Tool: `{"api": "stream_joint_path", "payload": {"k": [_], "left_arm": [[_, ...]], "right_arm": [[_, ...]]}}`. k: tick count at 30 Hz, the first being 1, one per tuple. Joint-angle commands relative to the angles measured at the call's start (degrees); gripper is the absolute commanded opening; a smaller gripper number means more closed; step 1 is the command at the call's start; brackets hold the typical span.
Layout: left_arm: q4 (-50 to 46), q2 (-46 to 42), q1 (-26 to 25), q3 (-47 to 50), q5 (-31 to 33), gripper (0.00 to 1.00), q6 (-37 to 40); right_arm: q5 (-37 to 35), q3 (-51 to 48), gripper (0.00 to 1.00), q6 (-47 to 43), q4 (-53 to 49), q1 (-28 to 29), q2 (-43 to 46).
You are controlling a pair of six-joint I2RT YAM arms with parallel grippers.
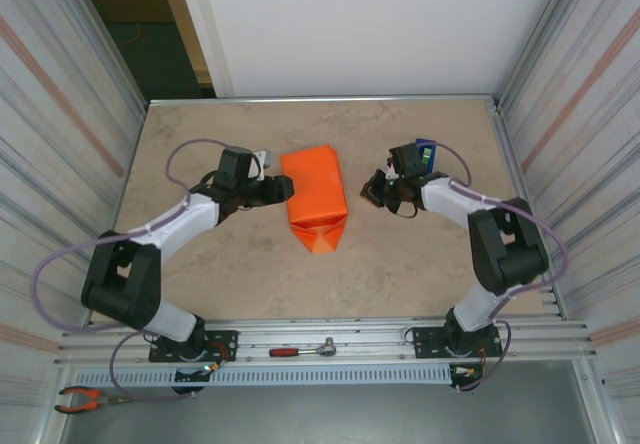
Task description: Wrap the gift box in paper
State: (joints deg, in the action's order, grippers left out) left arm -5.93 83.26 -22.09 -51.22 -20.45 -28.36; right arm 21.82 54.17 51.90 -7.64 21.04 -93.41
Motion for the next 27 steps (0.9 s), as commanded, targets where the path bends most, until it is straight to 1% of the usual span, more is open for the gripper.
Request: {"api": "stream_joint_path", "payload": {"k": [1,5,9,12,15,21,27], "left_arm": [[-2.7,-5.0,0.1,4.4,0.3,0.49,0.5],[-3.3,-10.5,-3.0,9.5,0.4,0.27,0.5],[-2.8,-12.2,-9.2,12.7,1.7,0.13,0.4],[-0.9,-11.4,-14.2,14.4,4.1,0.10,-0.1],[1.5,-9.7,-16.8,15.3,5.3,0.09,-0.9],[6.2,-5.7,-19.0,16.0,5.5,0.09,-1.3],[9.0,-1.8,-19.7,15.6,4.7,0.08,-1.0]], "right_arm": [[-3.0,-5.2,0.00,1.0,1.3,3.6,5.7],[-6.4,-10.7,0.00,4.1,3.7,9.7,9.3],[-9.9,-12.9,0.00,7.1,6.3,15.9,8.7],[-11.4,-13.3,0.00,8.7,8.5,18.9,6.4],[-11.4,-13.5,0.00,10.2,11.2,20.3,3.8],[-11.4,-11.7,0.00,10.7,12.3,21.7,0.5],[-11.4,-11.0,0.00,10.7,12.4,22.1,-1.0]]}}
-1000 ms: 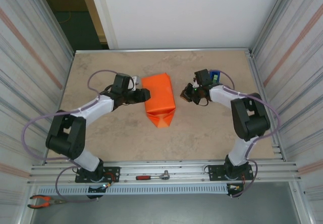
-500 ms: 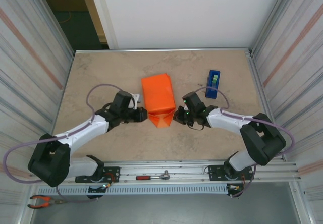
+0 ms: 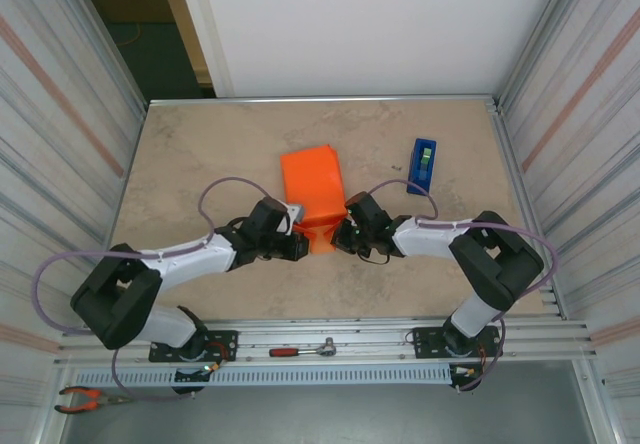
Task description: Wrap the gift box in paper
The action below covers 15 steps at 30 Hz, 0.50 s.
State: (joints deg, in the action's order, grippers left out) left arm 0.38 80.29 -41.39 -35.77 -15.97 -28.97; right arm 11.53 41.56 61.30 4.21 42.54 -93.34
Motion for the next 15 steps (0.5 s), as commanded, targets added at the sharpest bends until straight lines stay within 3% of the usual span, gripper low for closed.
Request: {"api": "stream_joint_path", "payload": {"k": [1,15], "left_arm": [[2.9,1.7,-0.4,0.1,0.3,0.08,-0.2],[5.8,7.7,-0.5,-1.5,1.2,0.07,2.3]], "right_arm": [[-1.1,1.7,0.00,1.2,0.5,0.7,-1.1],[-0.8,1.5,0.00,1.6,1.1,0.7,-3.2]]}}
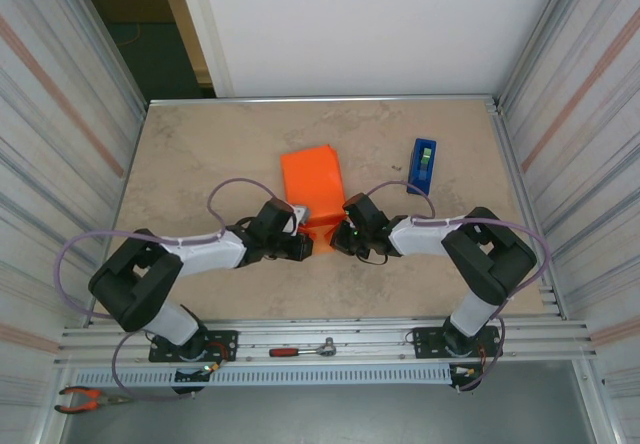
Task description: Wrap the gift box in paper
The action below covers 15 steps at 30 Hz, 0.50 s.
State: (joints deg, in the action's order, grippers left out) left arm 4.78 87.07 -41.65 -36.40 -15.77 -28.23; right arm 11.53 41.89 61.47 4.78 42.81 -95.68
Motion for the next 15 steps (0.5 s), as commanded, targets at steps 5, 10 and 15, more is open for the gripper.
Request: {"api": "stream_joint_path", "payload": {"k": [5,10,15], "left_arm": [[3.0,2.0,-0.3,1.4,1.5,0.07,1.2],[2.9,2.4,-0.3,2.7,1.8,0.06,1.5],[1.8,1.7,-0.3,1.8,1.9,0.06,2.3]], "right_arm": [[-0.7,1.2,0.00,1.5,0.3,0.4,-0.4],[-0.8,1.4,0.00,1.4,0.1,0.4,0.4],[-1.3,1.0,0.00,1.4,-0.7,0.4,1.9]]}}
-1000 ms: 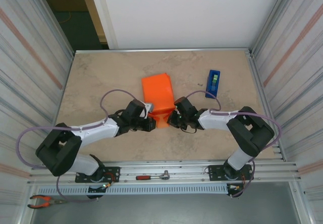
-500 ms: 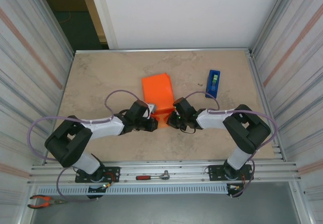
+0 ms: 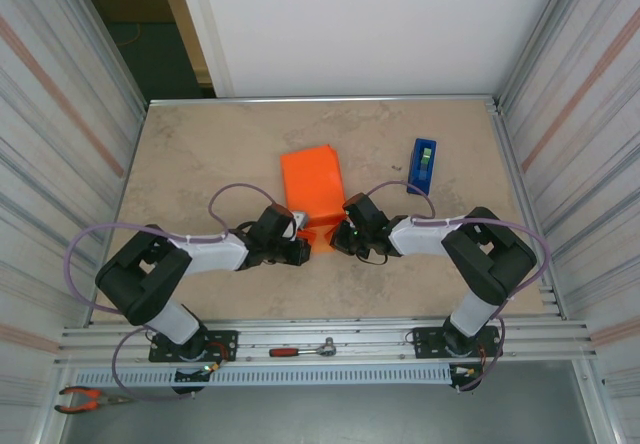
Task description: Wrap the gift box in paper
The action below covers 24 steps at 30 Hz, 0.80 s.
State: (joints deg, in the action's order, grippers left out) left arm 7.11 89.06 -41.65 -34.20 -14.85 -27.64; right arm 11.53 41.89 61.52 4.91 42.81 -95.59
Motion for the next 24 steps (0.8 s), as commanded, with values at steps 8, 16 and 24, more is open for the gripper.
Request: {"api": "stream_joint_path", "payload": {"k": [8,16,24], "left_arm": [[-6.0,-8.6,-0.1,-3.1,1.3,0.12,1.4],[-9.7,-13.1,4.8,-6.1,0.7,0.32,1.7],[-10.5,-13.8,10.8,-6.9,-1.8,0.43,2.7]], "right_arm": [[-5.6,-2.7,0.00,2.4,-4.9,0.6,7.6],[-6.8,-1.8,0.29,2.0,-7.5,1.8,7.5],[-6.9,1.0,0.31,2.0,-7.5,2.9,4.1]]}}
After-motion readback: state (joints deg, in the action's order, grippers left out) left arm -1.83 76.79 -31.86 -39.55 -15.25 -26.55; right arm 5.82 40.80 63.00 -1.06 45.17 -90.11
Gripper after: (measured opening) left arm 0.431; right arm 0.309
